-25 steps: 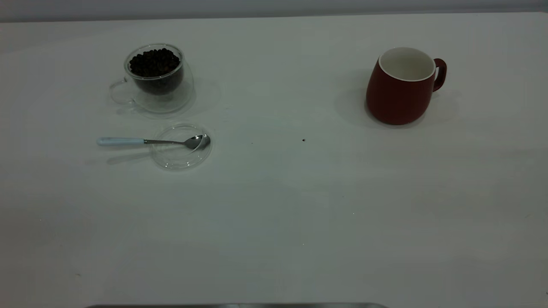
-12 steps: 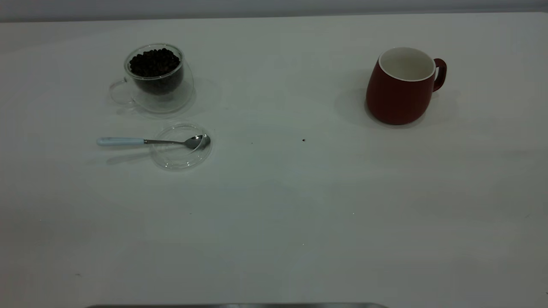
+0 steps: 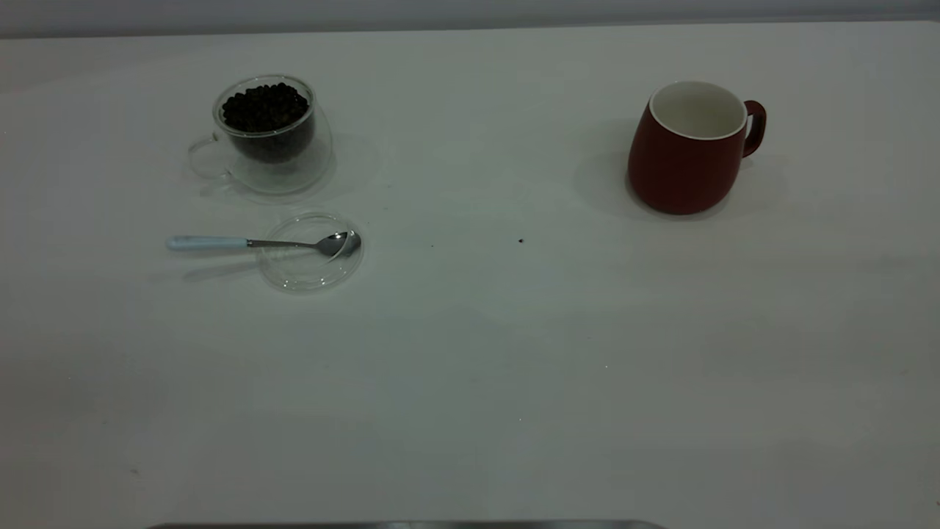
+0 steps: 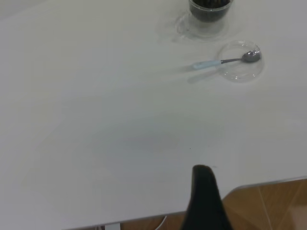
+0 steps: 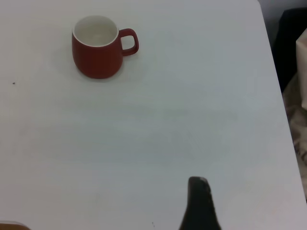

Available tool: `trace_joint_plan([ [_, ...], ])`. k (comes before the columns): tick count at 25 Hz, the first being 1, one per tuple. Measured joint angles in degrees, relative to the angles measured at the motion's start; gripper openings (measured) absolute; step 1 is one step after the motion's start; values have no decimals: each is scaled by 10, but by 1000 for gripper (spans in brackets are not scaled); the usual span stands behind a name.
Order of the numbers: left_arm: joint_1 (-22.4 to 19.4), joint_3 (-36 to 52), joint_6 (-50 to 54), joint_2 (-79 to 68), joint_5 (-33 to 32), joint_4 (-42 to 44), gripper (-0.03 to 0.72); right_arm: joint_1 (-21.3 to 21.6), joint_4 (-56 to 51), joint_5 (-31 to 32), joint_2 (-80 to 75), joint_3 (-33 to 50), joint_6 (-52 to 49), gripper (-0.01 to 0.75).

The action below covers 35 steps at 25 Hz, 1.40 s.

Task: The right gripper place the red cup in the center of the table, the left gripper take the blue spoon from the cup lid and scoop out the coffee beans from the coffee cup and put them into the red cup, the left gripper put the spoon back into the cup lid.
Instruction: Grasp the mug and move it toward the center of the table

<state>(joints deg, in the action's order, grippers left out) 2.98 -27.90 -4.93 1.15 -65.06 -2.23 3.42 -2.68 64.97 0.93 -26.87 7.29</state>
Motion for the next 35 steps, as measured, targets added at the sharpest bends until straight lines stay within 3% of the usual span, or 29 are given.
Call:
trace_joint_plan([
  [11,0,0,0,0,0,0,596,0,-30,-1,-9,0,0,590],
  [16,0,0,0,0,0,0,596,0,-76,-23,-101,0,0,590],
  [19,0,0,0,0,0,0,596,0,-109,-61,-185,-2,0,590],
  [23,0,0,-1,0,0,0,596,0,-144,-166,-312,-2,16,590],
  [30,0,0,-1,0,0,0,596,0,-327,-326,-556,-10,182,590],
  [35,0,0,-1,0,0,0,596,0,-513,-353,-730,-64,365,590],
])
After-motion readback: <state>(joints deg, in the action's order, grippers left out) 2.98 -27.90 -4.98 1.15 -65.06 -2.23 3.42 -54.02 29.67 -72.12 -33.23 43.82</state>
